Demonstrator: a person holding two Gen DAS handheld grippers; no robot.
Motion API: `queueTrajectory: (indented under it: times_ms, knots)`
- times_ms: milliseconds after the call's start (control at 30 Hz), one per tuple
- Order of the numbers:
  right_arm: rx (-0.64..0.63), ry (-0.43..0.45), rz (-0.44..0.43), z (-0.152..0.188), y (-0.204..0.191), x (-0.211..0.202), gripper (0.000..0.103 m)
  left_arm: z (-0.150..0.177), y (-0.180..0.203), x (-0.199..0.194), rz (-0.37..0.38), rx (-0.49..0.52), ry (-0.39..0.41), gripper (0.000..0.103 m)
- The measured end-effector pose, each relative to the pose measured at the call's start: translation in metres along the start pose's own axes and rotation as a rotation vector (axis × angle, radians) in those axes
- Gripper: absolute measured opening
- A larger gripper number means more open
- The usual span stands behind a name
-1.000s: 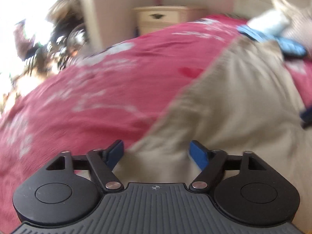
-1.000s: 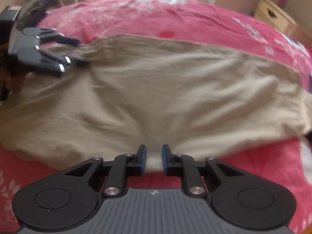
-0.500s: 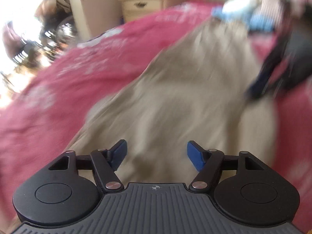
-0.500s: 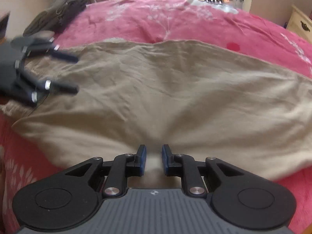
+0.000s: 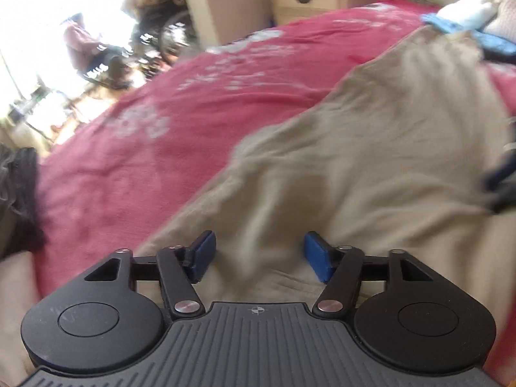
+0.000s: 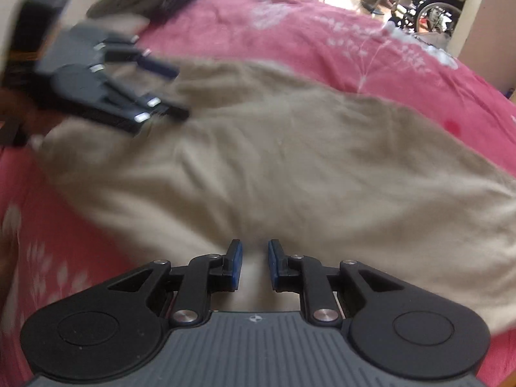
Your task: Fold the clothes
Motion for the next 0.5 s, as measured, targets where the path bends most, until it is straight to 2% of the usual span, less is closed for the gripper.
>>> queueTrajectory:
  times_ms: [67,133,200,367,400,433,500]
  knots:
    - [0.010,-0.016,-0.009,0.004,0.003,-0.009,0.019,-0.009,-0.023,0.004,-0.036,-0.119,-0.006,0.066]
    - [-0.003,-0.002,-0.005,-0.004,0.009,-0.021,0.019,-0.018,-0.034,0.002,-0.045,-0.168,0.006,0.062]
    - [-0.009,0.013,-0.001,-0.012,0.015,-0.031,0.019,-0.022,-0.023,0.000,-0.006,-0.133,0.021,0.062]
    - [0.114,0.068,0.025,-0.033,0.038,-0.005,0.019,-0.019,0.024,0.002,0.073,-0.024,0.013,0.062]
    - [0.135,0.069,0.027,-0.035,0.042,0.001,0.019,-0.016,0.027,0.002,0.074,-0.024,0.013,0.062]
    - [0.143,0.034,0.021,-0.030,0.043,0.011,0.019,-0.014,0.027,0.003,0.063,-0.020,0.017,0.062]
    - [0.148,-0.016,0.011,-0.018,0.042,0.023,0.019,-0.018,0.010,0.006,0.024,-0.061,0.017,0.062]
Point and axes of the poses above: each gripper's, at about its wrist camera, not at the fingertips, and x roughly the way its jaws point, y to its right, z to its underside, the point moved 4 cm from there along x, roughly the way its jaws point
